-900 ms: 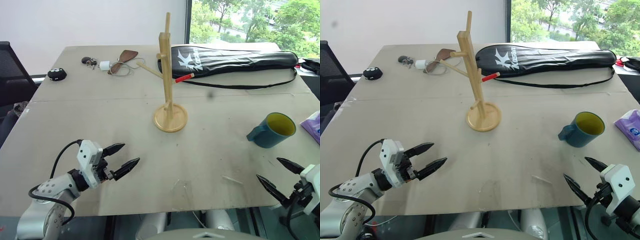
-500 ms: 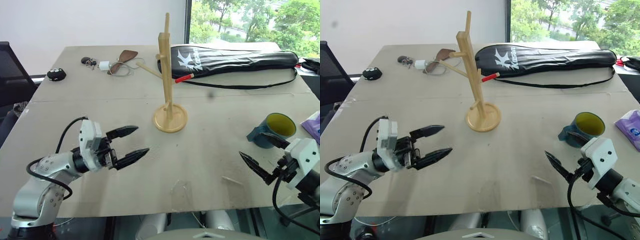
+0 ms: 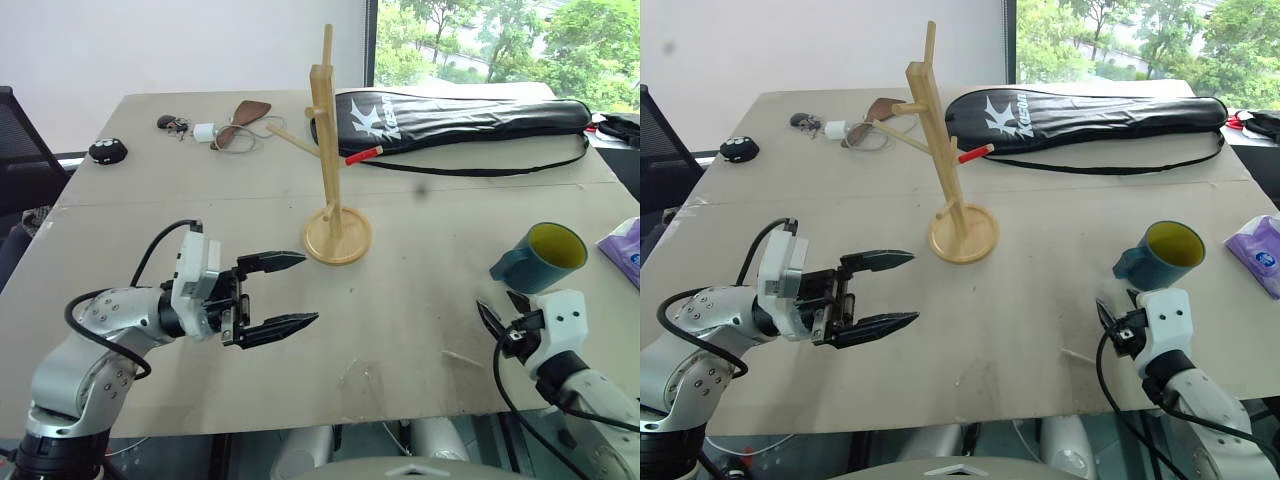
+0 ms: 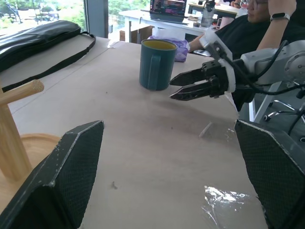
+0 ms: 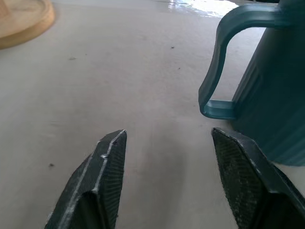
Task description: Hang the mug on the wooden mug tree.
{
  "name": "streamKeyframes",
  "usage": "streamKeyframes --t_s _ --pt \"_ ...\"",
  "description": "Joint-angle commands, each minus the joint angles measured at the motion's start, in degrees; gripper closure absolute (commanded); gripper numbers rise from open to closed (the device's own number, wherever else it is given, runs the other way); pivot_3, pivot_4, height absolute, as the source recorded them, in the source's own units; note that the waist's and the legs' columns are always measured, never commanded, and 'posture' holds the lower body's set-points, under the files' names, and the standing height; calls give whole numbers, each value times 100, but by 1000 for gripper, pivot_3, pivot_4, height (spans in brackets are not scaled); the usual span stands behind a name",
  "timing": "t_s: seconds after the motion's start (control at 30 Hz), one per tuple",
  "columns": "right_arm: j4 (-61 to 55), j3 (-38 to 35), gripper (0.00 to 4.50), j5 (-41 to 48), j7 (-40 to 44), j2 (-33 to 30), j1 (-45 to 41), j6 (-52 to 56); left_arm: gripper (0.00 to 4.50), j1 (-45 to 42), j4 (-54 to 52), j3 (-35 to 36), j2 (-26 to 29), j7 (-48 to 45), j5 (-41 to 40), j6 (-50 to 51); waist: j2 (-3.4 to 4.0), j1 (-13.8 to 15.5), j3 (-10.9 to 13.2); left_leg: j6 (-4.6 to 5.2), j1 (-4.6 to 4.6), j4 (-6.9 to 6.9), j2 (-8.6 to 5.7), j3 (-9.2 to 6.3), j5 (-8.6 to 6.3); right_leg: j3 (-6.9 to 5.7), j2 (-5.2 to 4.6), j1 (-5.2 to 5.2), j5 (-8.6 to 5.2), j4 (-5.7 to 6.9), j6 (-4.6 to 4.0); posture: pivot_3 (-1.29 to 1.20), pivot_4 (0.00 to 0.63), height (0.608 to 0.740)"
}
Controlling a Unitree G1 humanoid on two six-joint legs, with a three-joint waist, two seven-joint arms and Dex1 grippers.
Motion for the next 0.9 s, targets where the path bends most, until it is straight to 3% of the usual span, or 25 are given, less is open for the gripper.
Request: streamKeyframes --t_s 0.03,0.73,0.83,0.87,0.9 --pt "176 41 1595 -236 -249 167 -276 -221 0 -189 -127 -46 -6 167 91 -43 -1 -29 0 0 -1 0 0 0 0 1 0 0 0 0 0 0 150 740" --pt "555 150 1595 -559 -485 552 -1109 -64 0 -99 -304 118 161 33 -310 213 4 -59 2 -1 -1 -3 1 5 1 8 4 -11 0 8 0 0 150 740" --pt "653 159 2469 -583 -477 548 -1211 -53 0 -96 -419 142 222 -32 -530 340 5 -60 3 -1 -2 -2 1 5 1 9 4 -11 0 8 0 0 150 740" --pt "677 153 3182 -596 -483 547 -1232 -42 0 -90 -456 142 245 -52 -583 366 5 -60 3 -1 -2 -3 1 5 1 9 4 -11 0 8 0 0 150 740" --pt "694 146 3450 -596 -474 547 -1244 -39 0 -74 -505 126 276 -92 -634 401 5 -60 3 -1 -2 -2 1 5 1 9 4 -11 0 8 0 0 150 740"
